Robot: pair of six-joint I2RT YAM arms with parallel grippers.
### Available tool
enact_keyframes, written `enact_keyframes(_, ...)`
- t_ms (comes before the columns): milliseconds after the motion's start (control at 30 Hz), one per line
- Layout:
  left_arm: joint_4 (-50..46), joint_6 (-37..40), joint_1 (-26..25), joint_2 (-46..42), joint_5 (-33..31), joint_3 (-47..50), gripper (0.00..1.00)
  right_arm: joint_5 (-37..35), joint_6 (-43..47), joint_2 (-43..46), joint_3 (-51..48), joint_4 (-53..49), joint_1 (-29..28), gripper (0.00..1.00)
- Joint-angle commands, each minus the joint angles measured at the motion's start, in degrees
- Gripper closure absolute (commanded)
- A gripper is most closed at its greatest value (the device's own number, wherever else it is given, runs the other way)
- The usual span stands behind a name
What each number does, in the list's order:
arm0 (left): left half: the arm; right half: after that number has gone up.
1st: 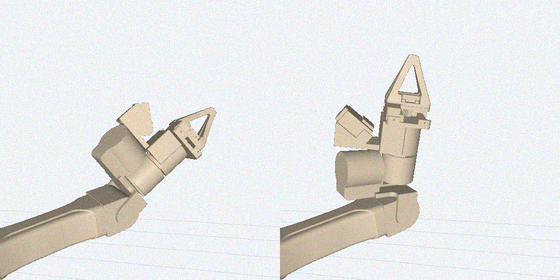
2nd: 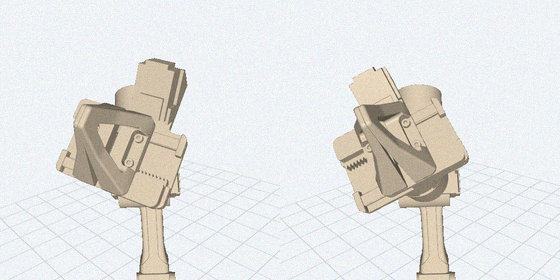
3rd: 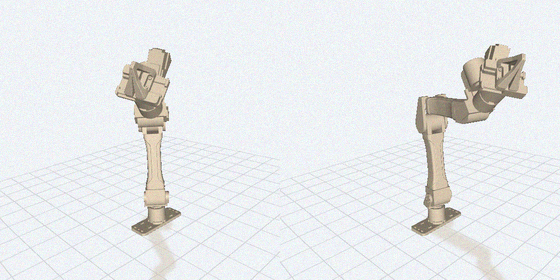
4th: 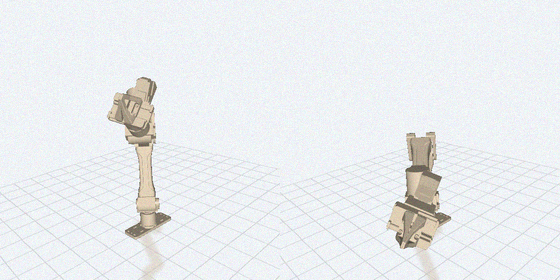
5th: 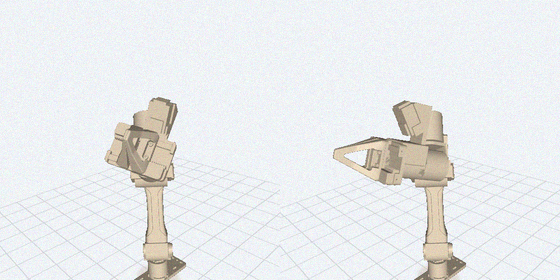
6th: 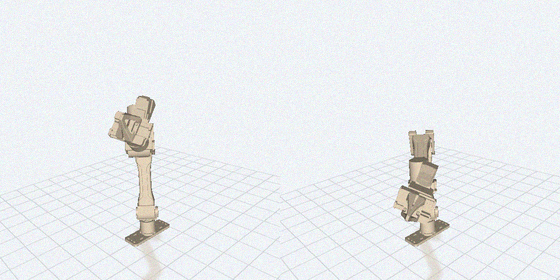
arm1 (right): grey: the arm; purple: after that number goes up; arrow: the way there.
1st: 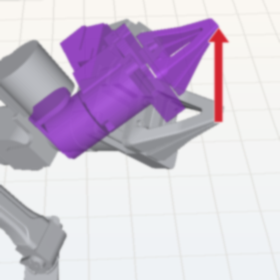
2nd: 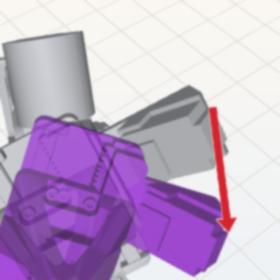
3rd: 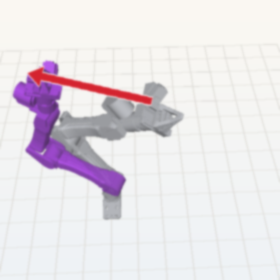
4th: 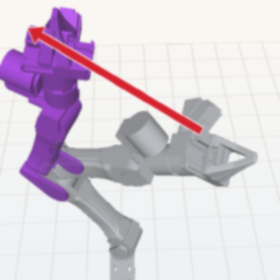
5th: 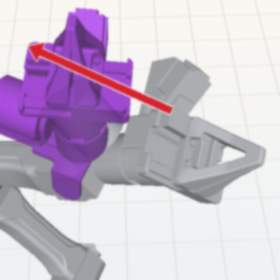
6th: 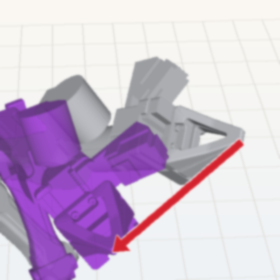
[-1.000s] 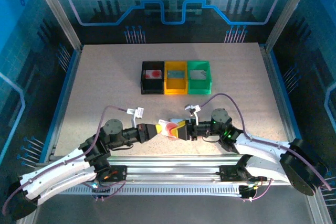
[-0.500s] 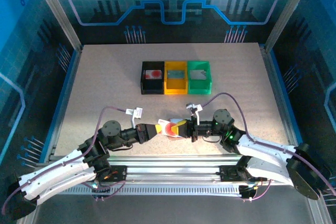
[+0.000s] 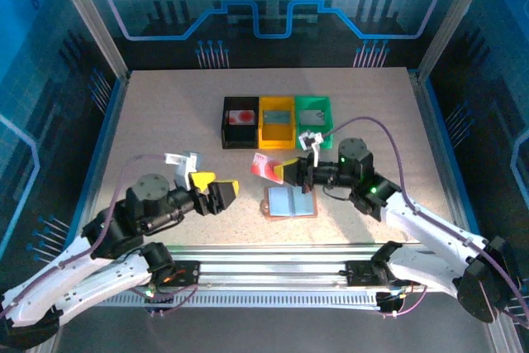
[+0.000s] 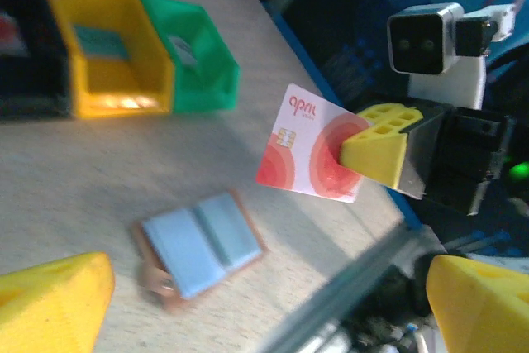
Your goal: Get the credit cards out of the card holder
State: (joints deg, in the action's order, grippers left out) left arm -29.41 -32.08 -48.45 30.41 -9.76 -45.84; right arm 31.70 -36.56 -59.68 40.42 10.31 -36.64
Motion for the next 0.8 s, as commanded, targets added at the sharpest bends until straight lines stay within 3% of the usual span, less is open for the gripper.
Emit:
enact_keyframes(0,-12.57,10.45,1.62,2.13,-10.79,-3.72,0.01,-2.54,6.14,-4.67,8.11,-16.97,0.86,1.00)
enact_keyframes(167,-14.22,14.09,3.91,4.61,-22.66,-3.99,0.01,-6.03,9.43,-14.62,23.01,-29.98,1.06,1.00)
enact_keyframes(267,-14.82,14.40,5.10,6.15,-25.32,-3.67,0.01,-7.97,11.17,-21.25,32.21,-37.43,1.24,1.00)
enact_keyframes(500,-14.54,13.05,6.40,2.55,-29.07,-1.03,0.01,-11.63,12.81,-38.30,52.54,-48.45,2.38,1.00)
enact_keyframes(767,-14.54,13.29,7.48,1.83,-27.86,-0.47,0.01,-10.75,12.37,-60.93,80.38,-59.42,4.00,1.00)
